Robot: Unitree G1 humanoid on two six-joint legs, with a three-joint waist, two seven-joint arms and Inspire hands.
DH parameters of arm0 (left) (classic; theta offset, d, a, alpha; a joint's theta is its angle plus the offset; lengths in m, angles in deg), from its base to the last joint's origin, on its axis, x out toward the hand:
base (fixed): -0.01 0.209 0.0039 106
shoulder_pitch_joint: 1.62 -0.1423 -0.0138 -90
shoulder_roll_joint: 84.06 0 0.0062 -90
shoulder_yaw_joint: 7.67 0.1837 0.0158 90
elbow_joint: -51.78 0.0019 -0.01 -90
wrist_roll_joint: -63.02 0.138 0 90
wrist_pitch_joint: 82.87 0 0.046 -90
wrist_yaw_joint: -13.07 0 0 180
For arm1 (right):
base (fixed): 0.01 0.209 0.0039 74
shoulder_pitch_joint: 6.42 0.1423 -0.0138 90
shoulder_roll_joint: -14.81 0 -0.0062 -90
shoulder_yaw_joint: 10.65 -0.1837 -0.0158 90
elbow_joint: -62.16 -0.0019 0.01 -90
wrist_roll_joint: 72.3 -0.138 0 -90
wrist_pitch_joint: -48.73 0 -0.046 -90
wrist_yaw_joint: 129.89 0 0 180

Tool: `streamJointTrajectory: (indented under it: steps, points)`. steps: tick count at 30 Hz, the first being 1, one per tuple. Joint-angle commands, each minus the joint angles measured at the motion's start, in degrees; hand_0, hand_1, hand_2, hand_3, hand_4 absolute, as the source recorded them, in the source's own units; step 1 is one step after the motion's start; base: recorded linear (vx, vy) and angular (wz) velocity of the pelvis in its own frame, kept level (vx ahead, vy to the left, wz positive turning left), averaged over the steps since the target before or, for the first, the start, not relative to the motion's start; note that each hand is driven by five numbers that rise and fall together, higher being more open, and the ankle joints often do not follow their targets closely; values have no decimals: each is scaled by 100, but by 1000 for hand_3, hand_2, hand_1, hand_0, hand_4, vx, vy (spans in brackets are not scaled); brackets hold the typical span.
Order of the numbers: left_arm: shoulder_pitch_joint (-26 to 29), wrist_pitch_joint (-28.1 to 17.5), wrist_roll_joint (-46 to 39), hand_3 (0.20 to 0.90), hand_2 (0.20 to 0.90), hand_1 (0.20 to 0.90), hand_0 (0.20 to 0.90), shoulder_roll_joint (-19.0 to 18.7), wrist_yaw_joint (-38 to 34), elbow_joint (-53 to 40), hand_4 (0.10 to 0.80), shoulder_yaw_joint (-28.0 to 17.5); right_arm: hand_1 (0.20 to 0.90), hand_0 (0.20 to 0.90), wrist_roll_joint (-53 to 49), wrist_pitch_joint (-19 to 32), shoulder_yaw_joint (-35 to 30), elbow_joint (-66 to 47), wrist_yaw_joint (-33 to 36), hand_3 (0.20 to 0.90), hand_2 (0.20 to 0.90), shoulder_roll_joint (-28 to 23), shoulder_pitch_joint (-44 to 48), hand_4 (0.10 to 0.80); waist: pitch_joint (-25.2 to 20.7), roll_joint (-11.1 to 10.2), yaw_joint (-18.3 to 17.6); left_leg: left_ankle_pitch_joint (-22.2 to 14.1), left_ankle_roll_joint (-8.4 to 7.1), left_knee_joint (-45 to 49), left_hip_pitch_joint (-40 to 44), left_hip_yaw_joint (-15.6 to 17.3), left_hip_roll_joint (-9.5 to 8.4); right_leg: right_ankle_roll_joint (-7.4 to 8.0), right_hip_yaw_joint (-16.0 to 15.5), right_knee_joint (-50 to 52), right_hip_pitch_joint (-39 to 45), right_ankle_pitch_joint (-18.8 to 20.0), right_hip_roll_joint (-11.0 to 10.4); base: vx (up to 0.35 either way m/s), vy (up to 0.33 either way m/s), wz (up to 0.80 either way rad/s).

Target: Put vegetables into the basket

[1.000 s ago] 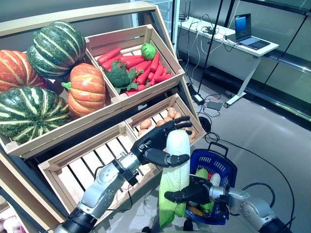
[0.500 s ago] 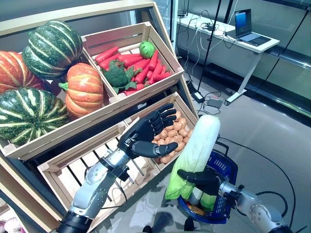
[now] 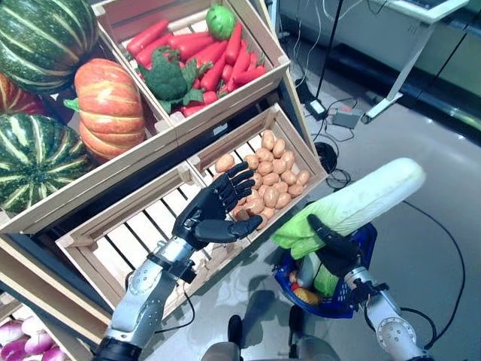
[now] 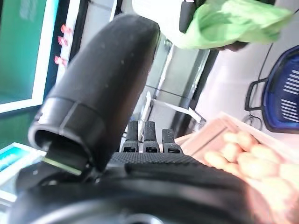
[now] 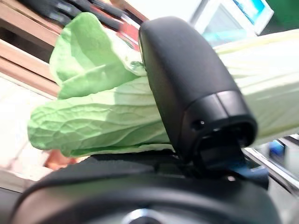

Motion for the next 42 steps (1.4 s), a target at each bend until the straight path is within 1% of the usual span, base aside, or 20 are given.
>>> streamJointTrajectory:
  steps: [1, 3, 5, 10, 13, 15, 17, 19, 21, 22, 24, 26, 27, 29, 30, 32, 33, 34, 36, 42]
  points:
    - [894, -975, -325, 900, 900, 900, 900, -6, -241, -85, 800, -309, 300, 300, -712, 1318, -672, -176, 499, 300, 300, 208, 1086, 400, 468, -30, -40, -296, -43, 10, -239, -237, -45, 162, -38, 573, 217, -749, -32, -143, -47, 5]
    - [906, -1034, -355, 900, 900, 900, 900, 12, -233, -46, 800, -304, 300, 300, -773, 1404, -730, -76, 589, 300, 300, 172, 1143, 400, 556, -16, -31, -266, -54, 56, -291, -232, -40, 132, -43, 641, 160, -766, -14, -102, -52, 4]
    - [908, -1105, -541, 900, 900, 900, 900, 35, -178, 5, 800, -288, 300, 300, -965, 1727, -943, 300, 923, 300, 300, 91, 1291, 400, 846, 28, 13, -228, -100, 332, -545, -256, -36, 40, -63, 846, -3, -816, 39, -96, -77, 2]
    - [1129, -1232, -770, 900, 900, 900, 900, 11, -69, 114, 800, -27, 300, 300, -1389, 1897, -1110, 1067, 1116, 300, 300, -77, 1790, 400, 1345, 89, 118, -216, -188, 1007, -1258, -358, -83, -81, -175, 1252, -441, -867, 57, -100, -78, 12]
    - [1315, -1291, -790, 900, 900, 900, 900, 39, -72, 174, 800, 153, 300, 300, -1668, 1883, -1138, 1536, 1163, 300, 300, -170, 2207, 400, 1602, 114, 162, -220, -207, 1303, -1668, -408, -136, -110, -222, 1470, -778, -869, 58, -91, -53, 6]
    - [1417, -1313, -859, 900, 900, 900, 900, 18, -69, 196, 800, 211, 300, 300, -1683, 1872, -1143, 1672, 1231, 300, 300, -213, 2366, 400, 1663, 120, 183, -224, -195, 1405, -1858, -422, -164, -113, -231, 1579, -960, -875, 53, -77, -24, 4]
    - [1525, -1391, -894, 900, 900, 900, 900, 51, -102, 252, 800, 337, 300, 300, -1653, 1870, -1087, 1939, 1366, 300, 300, -290, 2571, 400, 1664, 132, 205, -258, -175, 1643, -2290, -424, -223, -131, -253, 1813, -1385, -897, 42, -66, -3, -1]
    - [1701, -1357, -725, 900, 900, 900, 900, 13, 36, 255, 800, 473, 300, 300, -1278, 1712, -1043, 2315, 1803, 300, 300, -497, 2846, 400, 1664, 145, 238, -330, -131, 1981, -2809, -413, -300, -133, -280, 2168, -1936, -923, -9, -81, 0, 0]
    - [1780, -1291, -729, 900, 900, 900, 900, -25, 70, 227, 800, 544, 300, 300, -1104, 1627, -1013, 2441, 2049, 300, 300, -585, 2983, 400, 1664, 155, 260, -375, -110, 2173, -3065, -426, -340, -131, -278, 2346, -2202, -938, -51, -59, -8, 3]
    - [1856, -1210, -763, 900, 900, 900, 900, -54, 87, 210, 800, 653, 300, 300, -1025, 1507, -984, 2746, 2179, 300, 300, -757, 3152, 400, 1664, 182, 297, -419, -73, 2380, -3373, -410, -373, -114, -288, 2611, -2560, -946, -144, -75, -8, 6]
    - [1997, -1130, -794, 900, 900, 900, 900, -41, 109, 250, 800, 798, 300, 300, -1088, 1448, -928, 3117, 2294, 300, 300, -925, 3443, 400, 1664, 209, 353, -536, -2, 2694, -3745, -403, -443, -95, -270, 3008, -2999, -1022, -255, -51, 1, 9]
    - [2080, -1037, -849, 900, 900, 900, 900, -23, 114, 288, 800, 869, 300, 300, -1079, 1400, -912, 3326, 2358, 300, 300, -978, 3616, 400, 1664, 228, 376, -584, 23, 2856, -3914, -410, -470, -86, -248, 3191, -3196, -1045, -297, -20, 14, 19]
    - [2158, -973, -781, 900, 900, 900, 900, 16, 176, 341, 800, 964, 300, 300, -978, 1288, -921, 3512, 2452, 300, 300, -1063, 3844, 400, 1664, 263, 405, -608, 53, 3008, -4158, -412, -496, -62, -208, 3417, -3513, -1062, -355, -29, 16, 19]
    - [2228, -931, -716, 900, 900, 900, 900, 38, 170, 341, 800, 1029, 300, 300, -929, 1255, -890, 3576, 2539, 300, 300, -1094, 3958, 400, 1664, 295, 415, -612, 68, 3082, -4306, -407, -509, -53, -176, 3531, -3690, -1072, -377, -37, 25, 5]
    - [2321, -898, -752, 900, 900, 900, 900, 7, 129, 335, 800, 1158, 300, 300, -754, 1101, -828, 3689, 2622, 300, 300, -1170, 4101, 400, 1664, 369, 413, -628, 92, 3226, -4546, -379, -529, -54, -136, 3683, -3959, -1068, -404, -33, 41, 4]
    - [2362, -886, -759, 900, 900, 900, 900, 9, 135, 348, 800, 1172, 300, 300, -647, 994, -809, 3759, 2688, 300, 300, -1194, 4159, 400, 1664, 400, 416, -642, 101, 3291, -4652, -369, -541, -51, -121, 3760, -4076, -1078, -413, -13, 29, 7]
    - [2433, -795, -864, 900, 900, 900, 900, 36, 97, 349, 800, 1224, 300, 300, -468, 817, -746, 3936, 2802, 300, 300, -1241, 4267, 400, 1664, 451, 421, -666, 112, 3399, -4819, -372, -573, -56, -88, 3875, -4263, -1084, -417, -1, 17, 5]
    - [2446, -776, -867, 900, 900, 900, 900, 41, 95, 351, 800, 1229, 300, 300, -428, 790, -742, 3961, 2833, 300, 300, -1248, 4283, 400, 1664, 456, 421, -671, 114, 3416, -4842, -370, -576, -56, -83, 3895, -4287, -1089, -419, 0, 0, 0]
    - [2491, -733, -934, 900, 900, 900, 900, 32, 140, 382, 800, 1258, 300, 300, -237, 399, -705, 4371, 2994, 300, 300, -1327, 4417, 400, 1664, 507, 436, -703, 143, 3534, -5071, -359, -590, -68, -23, 4000, -4530, -1085, -405, 7, 15, -6]
    - [2505, -710, -832, 900, 900, 900, 900, -40, 14, 401, 800, 1383, 300, 300, 7, 119, -690, 4949, 3301, 300, 300, -1474, 4596, 400, 1664, 570, 484, -721, 172, 3692, -5426, -359, -648, -72, 35, 4155, -4878, -1050, -378, 11, -9, 1]
